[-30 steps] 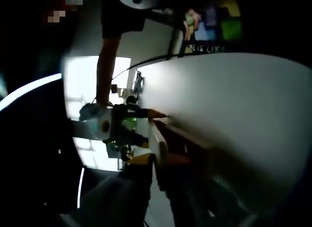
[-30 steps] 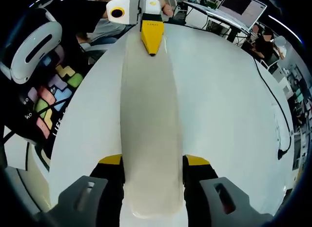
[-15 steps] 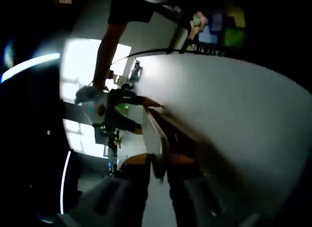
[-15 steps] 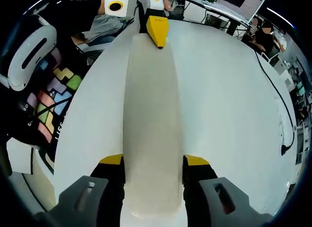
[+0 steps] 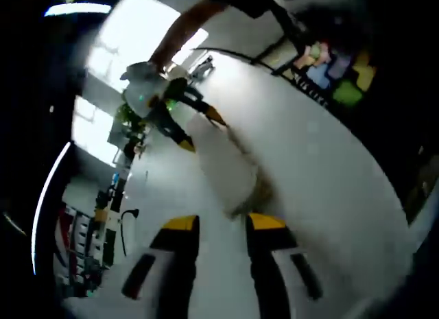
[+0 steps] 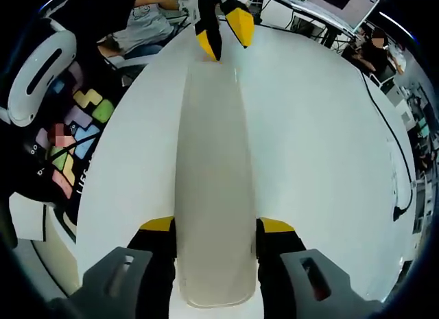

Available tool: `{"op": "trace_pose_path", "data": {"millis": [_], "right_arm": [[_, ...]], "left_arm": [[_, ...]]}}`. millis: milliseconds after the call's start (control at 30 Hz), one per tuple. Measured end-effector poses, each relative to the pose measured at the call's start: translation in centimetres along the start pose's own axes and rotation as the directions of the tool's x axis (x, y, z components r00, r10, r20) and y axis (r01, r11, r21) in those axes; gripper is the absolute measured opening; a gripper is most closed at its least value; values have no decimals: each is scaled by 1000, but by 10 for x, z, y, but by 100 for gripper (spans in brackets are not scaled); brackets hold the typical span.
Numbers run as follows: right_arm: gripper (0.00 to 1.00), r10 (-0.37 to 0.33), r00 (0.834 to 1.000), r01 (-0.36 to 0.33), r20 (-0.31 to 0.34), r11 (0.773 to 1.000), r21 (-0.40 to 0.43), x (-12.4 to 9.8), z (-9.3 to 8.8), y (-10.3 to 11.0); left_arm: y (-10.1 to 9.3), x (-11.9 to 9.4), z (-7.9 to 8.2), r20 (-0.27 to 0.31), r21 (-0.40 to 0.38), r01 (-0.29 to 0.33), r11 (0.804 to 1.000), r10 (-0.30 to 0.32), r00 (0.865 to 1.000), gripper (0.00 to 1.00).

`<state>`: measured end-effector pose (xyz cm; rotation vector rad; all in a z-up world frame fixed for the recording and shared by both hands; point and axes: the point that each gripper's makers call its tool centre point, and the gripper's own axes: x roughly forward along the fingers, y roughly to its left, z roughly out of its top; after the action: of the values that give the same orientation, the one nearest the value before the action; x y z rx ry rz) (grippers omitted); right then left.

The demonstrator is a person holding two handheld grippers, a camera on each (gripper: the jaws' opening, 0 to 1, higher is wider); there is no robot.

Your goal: Arrange the utensils inside the cutlery case until each visible utensil rests in its matching compartment.

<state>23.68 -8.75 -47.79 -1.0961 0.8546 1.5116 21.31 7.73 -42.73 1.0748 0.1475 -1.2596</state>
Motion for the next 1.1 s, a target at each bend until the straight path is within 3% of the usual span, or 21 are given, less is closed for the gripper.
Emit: {"op": "trace_pose_path", "data": {"millis": [67, 200, 333, 400, 533, 567, 667, 900, 1100], "right_arm": [[47, -2, 1000, 2, -4, 1000, -4, 0, 0, 0], [47, -3, 1000, 3, -12, 1000, -5, -1, 0, -1], [47, 0, 1000, 0, -17, 1000, -4, -1, 0, -1], [47, 1, 1000, -1, -22, 1000, -7, -1, 0, -1], [47, 4, 999, -4, -34, 1000, -6, -1, 0, -1], [47, 6, 999, -6, -36, 1000, -1, 0, 0, -1], [47, 4, 999, -4, -37, 1000, 2, -1, 0, -1], [47, -2, 1000, 2, -25, 1000, 17, -2, -1, -2], [46, -14, 1000, 14, -3, 999, 46, -3, -3, -2]], "left_arm": [[-5, 2, 2, -16, -125, 52, 991, -55, 998, 50], [-10, 7, 16, 4, -253, 116, 961, -119, 993, 51], [-9, 13, 26, -2, -399, 161, 903, -177, 984, 48], [-10, 17, 28, -31, -466, 168, 869, -206, 978, 47], [-9, 31, 25, -133, -469, 136, 873, -222, 966, 48], [-9, 33, 20, -169, -483, 134, 865, -243, 955, 49], [-10, 44, 20, -181, -509, 143, 849, -268, 946, 52], [-19, 57, 18, -212, -528, 174, 831, -327, 921, 44], [-21, 61, 15, -243, -511, 201, 836, -365, 899, 44]]}}
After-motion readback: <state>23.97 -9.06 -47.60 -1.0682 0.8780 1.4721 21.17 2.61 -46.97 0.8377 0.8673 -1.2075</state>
